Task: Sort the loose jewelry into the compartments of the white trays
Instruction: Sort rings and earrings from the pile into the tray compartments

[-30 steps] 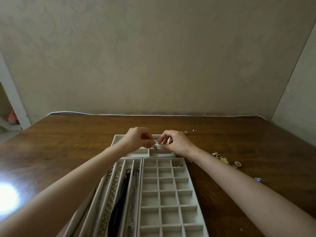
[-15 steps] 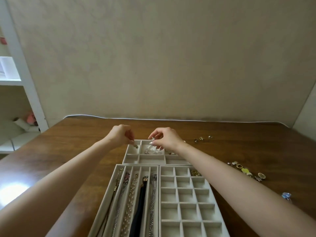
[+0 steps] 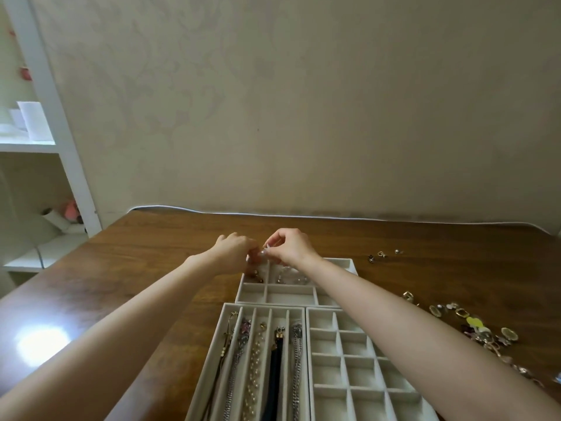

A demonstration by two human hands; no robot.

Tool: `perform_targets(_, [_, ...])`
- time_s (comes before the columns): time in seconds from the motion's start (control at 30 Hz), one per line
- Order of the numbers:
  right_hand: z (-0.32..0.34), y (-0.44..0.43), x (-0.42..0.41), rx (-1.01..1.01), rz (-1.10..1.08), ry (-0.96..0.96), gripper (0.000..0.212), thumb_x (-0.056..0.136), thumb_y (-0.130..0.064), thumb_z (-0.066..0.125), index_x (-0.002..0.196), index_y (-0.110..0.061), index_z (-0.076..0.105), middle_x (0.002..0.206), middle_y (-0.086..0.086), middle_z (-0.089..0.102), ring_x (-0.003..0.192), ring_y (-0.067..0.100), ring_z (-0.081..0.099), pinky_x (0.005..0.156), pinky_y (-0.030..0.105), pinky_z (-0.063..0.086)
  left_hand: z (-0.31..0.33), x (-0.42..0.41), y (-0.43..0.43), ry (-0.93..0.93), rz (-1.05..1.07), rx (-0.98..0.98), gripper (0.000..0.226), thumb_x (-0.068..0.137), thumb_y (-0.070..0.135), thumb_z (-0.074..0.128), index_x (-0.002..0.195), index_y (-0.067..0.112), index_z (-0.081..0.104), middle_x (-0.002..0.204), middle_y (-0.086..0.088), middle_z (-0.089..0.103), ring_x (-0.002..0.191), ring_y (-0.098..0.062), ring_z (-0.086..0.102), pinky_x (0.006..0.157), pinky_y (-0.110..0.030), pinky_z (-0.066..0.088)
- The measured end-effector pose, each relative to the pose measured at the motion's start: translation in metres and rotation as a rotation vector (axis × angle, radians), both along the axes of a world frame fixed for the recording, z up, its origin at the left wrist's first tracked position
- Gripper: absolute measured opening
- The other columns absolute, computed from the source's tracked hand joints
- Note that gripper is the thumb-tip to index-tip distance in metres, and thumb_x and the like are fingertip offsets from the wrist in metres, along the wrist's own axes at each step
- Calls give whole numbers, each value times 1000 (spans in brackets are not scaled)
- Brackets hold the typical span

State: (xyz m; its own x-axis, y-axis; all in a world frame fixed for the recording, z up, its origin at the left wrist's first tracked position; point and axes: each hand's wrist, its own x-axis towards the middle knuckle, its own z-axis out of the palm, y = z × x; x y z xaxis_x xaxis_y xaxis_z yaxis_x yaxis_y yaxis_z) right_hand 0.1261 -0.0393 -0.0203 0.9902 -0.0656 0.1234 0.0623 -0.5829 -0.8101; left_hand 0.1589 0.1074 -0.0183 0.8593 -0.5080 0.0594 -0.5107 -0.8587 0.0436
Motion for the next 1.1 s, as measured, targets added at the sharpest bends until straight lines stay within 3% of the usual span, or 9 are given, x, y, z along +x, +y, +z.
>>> perform_targets(0.13, [-1,6,8,-59,-14,3,16,78,-15,76,92,-7,72,84,3,67,77,9,56,53,10,37,-1,3,12,-73,120,-308,10,83,22,61,90,20,67,102,-1,62,104,-22,54,84,-34,44])
perform_targets(0.23, [-2,11,13,-123,-5,-21,9,80,-13,74,88,-9,72,93,6,71,78,10,55,61,18,39,-1,0,18,-106,180,-396,14,82,15,56,87,19,69,100,-4,60,103,-24,51,84,-36,46])
perform_targets(0.33, [-1,13,13,-137,-6,-60,16,75,-16,79,86,-8,71,91,6,71,77,11,56,68,21,40,-2,-9,17,-72,111,-326,17,83,23,57,93,24,71,97,-1,53,105,-22,46,87,-36,44])
perform_targets(0.47, [0,6,11,-88,-19,-79,19,73,-18,80,86,-9,69,84,2,68,78,12,60,69,22,47,-8,-18,8,5,-36,-95,21,85,30,58,103,35,66,97,4,42,103,-20,40,84,-29,34])
perform_targets(0.67, [8,-16,-3,-2,-27,-127,20,73,-16,81,87,-8,69,74,-2,66,63,5,59,54,7,41,-6,-12,-4,-192,-107,68,20,90,26,55,108,29,64,114,0,50,108,-20,42,85,-27,32])
perform_targets(0.8, [12,-35,-13,72,-47,-162,17,75,-15,79,87,-9,68,72,-4,65,62,5,59,63,18,46,2,-15,4,-349,-199,57,17,86,39,59,99,29,65,108,7,53,105,-17,44,83,-27,29])
perform_targets(0.9, [12,-45,-19,128,-47,-145,17,77,-15,77,89,-7,67,76,0,67,61,8,58,60,20,48,8,-25,3,-503,-305,-112,9,78,28,71,83,24,65,90,6,61,88,-21,53,73,-30,30])
perform_targets(1.03, [6,-49,-28,25,-3,-58,17,79,-18,76,91,-10,68,81,0,67,63,7,58,49,12,41,3,-51,-16,-324,-369,-60,20,89,43,53,95,26,61,100,16,60,90,-8,40,76,-25,21])
perform_targets(1.1, [3,-50,-31,8,11,-33,16,80,-14,75,93,-9,67,83,3,68,64,8,59,46,12,41,-4,-62,-27,-339,-396,-13,22,90,45,50,96,25,59,102,14,61,92,-10,42,77,-25,22])
